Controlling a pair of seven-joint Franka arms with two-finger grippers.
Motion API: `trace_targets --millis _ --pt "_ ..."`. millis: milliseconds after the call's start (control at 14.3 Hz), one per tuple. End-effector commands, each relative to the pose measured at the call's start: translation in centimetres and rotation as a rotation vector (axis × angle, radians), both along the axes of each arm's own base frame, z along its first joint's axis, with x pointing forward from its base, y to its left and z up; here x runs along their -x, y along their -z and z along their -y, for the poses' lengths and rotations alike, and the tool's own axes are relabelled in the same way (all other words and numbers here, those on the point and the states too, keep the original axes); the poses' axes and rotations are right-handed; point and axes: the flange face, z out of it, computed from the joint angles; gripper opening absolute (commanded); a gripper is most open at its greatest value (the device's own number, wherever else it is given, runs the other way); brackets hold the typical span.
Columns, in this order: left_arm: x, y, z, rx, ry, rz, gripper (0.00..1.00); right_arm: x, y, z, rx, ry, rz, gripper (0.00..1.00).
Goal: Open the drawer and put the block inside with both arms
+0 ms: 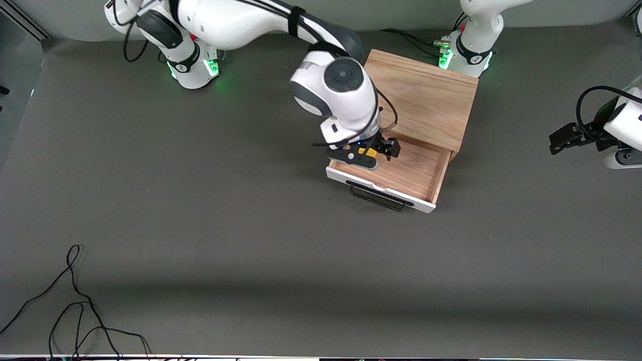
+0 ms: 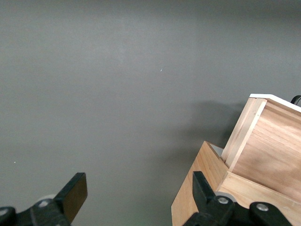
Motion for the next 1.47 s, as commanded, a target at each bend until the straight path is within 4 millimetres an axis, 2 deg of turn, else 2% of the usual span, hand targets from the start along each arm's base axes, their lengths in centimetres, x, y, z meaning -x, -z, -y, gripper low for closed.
trace_targets --millis 0,140,280,350,420,490,631,841,1051,1261,1401 --pt "-0.2 -0.8 0.3 0.005 0.026 0.015 1.0 -2.3 -6.5 5.1 0.022 0.068 0.035 1.0" --pt "-0.2 -1.0 0.5 0.01 0.032 0.019 1.0 -4.0 -9.3 8.8 0.052 0.036 0.053 1.0" --pt "-0.3 -1.3 0.8 0.028 0.031 0.027 1.0 -5.9 -12.0 13.7 0.087 0.008 0.06 1.0" --pt "-0.5 -1.4 0.9 0.03 0.032 0.028 1.0 -7.1 -13.2 16.8 0.111 0.031 0.053 1.0" --pt "-0.6 -1.5 0.9 0.03 0.032 0.024 1.0 -8.1 -13.6 19.6 0.145 0.019 0.032 1.0" --pt "-0.6 -1.6 0.9 0.036 0.034 0.019 1.0 -8.9 -14.9 22.6 0.166 -0.057 0.047 1.0" --pt "-0.5 -1.6 0.7 0.039 0.076 0.01 1.0 -10.6 -15.7 29.1 0.204 -0.167 0.056 1.0" --pt "-0.5 -1.4 0.8 0.039 0.084 -0.003 1.0 -11.4 -15.5 36.4 0.266 -0.238 0.045 1.0" --pt "-0.5 -1.6 1.0 0.036 0.089 -0.001 1.0 -11.9 -16.2 44.9 0.235 -0.238 0.031 1.0" --pt "-0.5 -1.5 1.2 0.036 0.087 -0.004 1.0 -10.4 -15.8 52.6 0.187 -0.218 0.05 1.0" --pt "-0.6 -1.2 1.3 0.036 0.076 -0.008 1.0 -8.9 -15.8 55.9 0.188 -0.237 0.044 1.0"
